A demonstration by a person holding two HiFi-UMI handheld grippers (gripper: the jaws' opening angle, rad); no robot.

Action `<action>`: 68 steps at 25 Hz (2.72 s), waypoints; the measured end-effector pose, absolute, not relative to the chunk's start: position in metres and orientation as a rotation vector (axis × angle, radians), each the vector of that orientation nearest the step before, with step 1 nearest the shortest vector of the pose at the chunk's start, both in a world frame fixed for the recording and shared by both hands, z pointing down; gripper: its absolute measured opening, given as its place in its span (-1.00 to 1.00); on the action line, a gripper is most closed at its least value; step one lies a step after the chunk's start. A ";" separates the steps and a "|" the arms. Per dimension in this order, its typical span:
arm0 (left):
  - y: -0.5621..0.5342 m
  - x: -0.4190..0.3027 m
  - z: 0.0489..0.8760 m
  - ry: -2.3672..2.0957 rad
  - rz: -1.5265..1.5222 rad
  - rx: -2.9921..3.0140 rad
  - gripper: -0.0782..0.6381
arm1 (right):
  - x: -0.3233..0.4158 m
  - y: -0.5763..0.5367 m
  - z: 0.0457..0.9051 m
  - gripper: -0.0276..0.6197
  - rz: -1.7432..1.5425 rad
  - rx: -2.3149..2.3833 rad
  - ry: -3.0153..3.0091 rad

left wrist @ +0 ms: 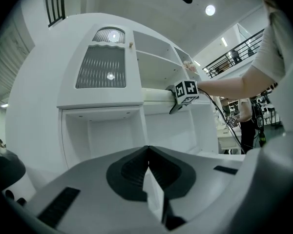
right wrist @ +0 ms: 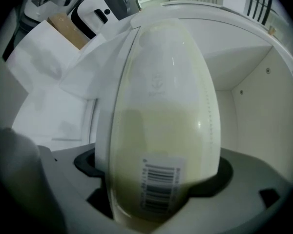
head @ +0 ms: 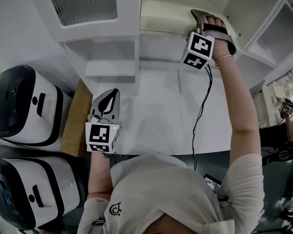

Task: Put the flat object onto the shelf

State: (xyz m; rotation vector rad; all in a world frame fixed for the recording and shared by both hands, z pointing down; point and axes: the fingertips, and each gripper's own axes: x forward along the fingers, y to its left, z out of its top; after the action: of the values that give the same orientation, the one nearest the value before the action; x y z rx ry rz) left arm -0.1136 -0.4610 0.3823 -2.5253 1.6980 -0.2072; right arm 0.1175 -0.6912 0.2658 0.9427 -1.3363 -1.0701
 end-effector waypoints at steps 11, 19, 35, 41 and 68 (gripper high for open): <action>-0.470 -0.113 0.397 1.678 -0.227 -2.546 -0.75 | 0.118 -0.695 0.262 0.67 -1.106 0.999 -1.315; -0.456 -0.111 0.390 1.688 -0.201 -2.545 -0.74 | 0.110 -0.660 0.242 0.72 -1.173 1.040 -1.354; -0.397 -0.079 0.384 1.691 -0.204 -2.564 -0.75 | 0.123 -0.530 0.254 -0.58 -1.126 1.392 -1.830; -0.381 -0.062 0.387 1.682 -0.240 -2.578 -0.75 | 0.133 -0.482 0.279 -0.89 -1.003 1.514 -2.034; -0.393 -0.035 0.369 1.534 -0.198 -2.601 -0.74 | 0.146 -0.410 0.392 -0.90 -0.069 1.504 -2.689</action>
State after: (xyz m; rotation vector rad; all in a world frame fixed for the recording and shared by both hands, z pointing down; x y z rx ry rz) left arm -0.0347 -0.3925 0.3686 -2.6012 1.5338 -0.1979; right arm 0.1459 -0.4096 0.3917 1.5044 -2.6890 -0.0694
